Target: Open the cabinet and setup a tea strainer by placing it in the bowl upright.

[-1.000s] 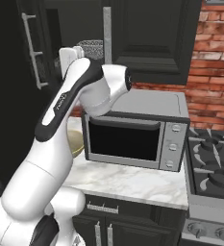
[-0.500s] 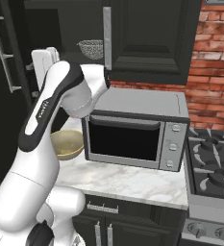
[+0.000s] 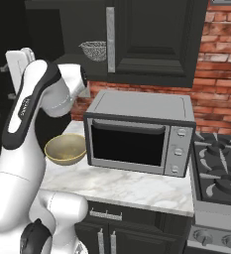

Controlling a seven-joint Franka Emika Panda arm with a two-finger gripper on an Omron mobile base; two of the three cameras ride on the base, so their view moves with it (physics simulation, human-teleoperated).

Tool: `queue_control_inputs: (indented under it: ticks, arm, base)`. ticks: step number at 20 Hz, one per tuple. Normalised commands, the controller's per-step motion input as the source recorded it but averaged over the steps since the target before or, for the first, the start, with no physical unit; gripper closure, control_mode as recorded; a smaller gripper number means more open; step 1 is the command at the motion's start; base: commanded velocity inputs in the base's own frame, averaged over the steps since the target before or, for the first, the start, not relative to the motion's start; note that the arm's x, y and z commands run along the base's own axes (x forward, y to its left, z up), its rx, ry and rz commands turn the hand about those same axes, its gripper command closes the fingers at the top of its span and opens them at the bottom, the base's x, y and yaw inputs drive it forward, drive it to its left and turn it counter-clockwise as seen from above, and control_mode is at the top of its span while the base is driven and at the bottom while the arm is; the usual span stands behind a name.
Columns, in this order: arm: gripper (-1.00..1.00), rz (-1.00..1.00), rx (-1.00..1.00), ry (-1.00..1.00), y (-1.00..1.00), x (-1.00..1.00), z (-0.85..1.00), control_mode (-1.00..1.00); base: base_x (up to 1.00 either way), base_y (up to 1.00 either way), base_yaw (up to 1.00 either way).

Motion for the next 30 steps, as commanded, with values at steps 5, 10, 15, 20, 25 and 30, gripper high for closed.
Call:
queue_control_inputs:
  ticks: [5, 10, 15, 20, 25, 30]
  arm:
    - [-1.0, 0.02, 0.0, 0.0, 0.4, 0.0, -0.04, -1.0]
    - [-1.0, 0.0, 0.0, 0.0, 0.3, 0.0, -0.02, -1.0]
    - [-1.0, 0.0, 0.0, 0.0, 0.0, 0.0, 0.0, -1.0]
    - [-1.0, 0.0, -0.21, -0.06, -0.11, 0.12, -0.15, -1.0]
    - [-1.0, 0.02, -0.52, -0.29, -0.21, 0.27, -0.33, -1.0]
    - [-1.0, 0.08, -0.56, -0.32, -0.47, 0.43, -0.23, -1.0]
  base:
    - [0.0, 0.0, 0.0]
    - [0.0, 0.0, 0.0]
    - [0.0, 0.0, 0.0]
    - [0.0, 0.0, 0.0]
    - [0.0, 0.0, 0.0]
    - [0.0, 0.0, 0.0]
